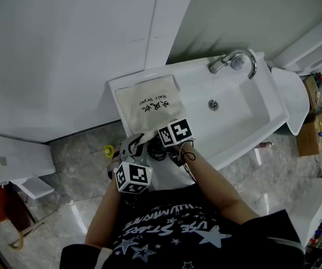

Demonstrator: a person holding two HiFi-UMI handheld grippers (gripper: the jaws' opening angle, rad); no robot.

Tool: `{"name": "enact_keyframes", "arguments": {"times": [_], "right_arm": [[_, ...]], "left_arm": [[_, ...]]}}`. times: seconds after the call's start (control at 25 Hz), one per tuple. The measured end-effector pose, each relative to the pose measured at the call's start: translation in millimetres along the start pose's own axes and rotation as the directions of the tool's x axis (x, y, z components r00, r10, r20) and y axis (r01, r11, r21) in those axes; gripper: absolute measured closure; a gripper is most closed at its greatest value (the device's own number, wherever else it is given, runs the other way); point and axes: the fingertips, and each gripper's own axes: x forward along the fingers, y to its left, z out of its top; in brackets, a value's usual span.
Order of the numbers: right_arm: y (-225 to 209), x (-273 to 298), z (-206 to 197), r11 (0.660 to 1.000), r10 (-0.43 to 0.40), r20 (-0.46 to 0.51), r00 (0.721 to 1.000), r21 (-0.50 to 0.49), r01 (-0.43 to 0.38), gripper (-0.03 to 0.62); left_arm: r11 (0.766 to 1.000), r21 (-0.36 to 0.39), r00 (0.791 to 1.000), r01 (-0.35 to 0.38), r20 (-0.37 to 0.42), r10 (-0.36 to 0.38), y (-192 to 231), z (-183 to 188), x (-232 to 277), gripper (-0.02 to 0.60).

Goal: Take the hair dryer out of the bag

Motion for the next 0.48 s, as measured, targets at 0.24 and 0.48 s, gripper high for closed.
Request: {"name": "enact_keyframes", "arguments": {"times": [0.24, 0.48], "right_arm": [[0, 0, 1, 1.000, 0.019, 0.018, 1.000, -0.009, -0.019, 0.373], [0, -16, -7, 0.995, 0.104, -0.006, 0.995, -0.012, -0.104, 0.395]], "left_arm": [[1.000, -0.014, 1.000, -0.022, -0.018, 0.022, -1, -3, -1, 0.545], [0.996, -0.043, 0.995, -0.085, -0.051, 0.082, 4, -3, 3, 0.545]]}}
